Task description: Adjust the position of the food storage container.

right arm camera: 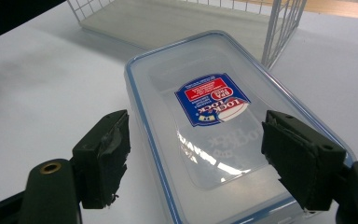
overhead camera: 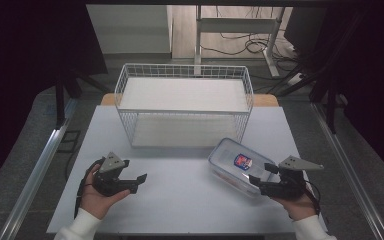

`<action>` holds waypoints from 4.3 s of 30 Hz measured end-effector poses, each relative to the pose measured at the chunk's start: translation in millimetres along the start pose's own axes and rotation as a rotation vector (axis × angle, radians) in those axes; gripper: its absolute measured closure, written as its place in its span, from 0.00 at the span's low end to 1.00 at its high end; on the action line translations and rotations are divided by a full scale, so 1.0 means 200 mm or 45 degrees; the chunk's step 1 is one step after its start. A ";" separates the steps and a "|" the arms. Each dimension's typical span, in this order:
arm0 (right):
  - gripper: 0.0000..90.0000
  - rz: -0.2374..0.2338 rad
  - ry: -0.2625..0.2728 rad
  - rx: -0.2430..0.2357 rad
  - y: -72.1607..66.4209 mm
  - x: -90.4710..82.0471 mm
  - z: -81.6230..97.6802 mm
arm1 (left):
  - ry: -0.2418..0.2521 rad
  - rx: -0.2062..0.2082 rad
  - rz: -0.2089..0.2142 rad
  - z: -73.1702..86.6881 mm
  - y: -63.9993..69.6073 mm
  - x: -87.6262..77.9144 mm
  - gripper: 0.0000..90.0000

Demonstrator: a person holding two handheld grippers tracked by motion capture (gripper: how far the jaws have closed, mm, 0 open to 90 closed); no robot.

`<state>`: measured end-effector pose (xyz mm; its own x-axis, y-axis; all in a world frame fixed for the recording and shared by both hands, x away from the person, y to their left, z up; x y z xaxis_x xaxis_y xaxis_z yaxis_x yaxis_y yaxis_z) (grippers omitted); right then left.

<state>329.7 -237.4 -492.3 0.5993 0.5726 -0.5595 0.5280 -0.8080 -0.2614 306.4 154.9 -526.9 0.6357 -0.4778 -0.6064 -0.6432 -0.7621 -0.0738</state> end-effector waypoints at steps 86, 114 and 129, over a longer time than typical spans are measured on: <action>0.99 0.081 -0.510 -0.424 -0.01 0.56 -0.17 | -0.030 0.032 0.079 -0.01 0.03 0.01 0.24; 0.99 0.249 -0.502 -0.044 0.23 -0.02 0.24 | -0.044 0.028 0.074 0.01 0.04 0.03 0.24; 0.99 0.215 -0.553 -0.043 0.16 0.12 0.22 | -0.058 -0.007 0.060 0.04 0.02 0.01 0.24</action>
<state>334.0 -256.8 -549.3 0.3748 0.3167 -0.8713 0.4682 -0.8758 -0.1170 301.6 154.2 -534.1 0.5843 -0.4932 -0.6444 -0.6698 -0.7414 -0.0400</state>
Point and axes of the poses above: each handheld gripper's, and its own axes: x roughly forward along the jaws, z roughly out of its underside, y roughly to its right, the point moved 9 cm from there along x, roughly forward along the jaws, and after that the axes turned 11 degrees about x, right-handed, at the moved point
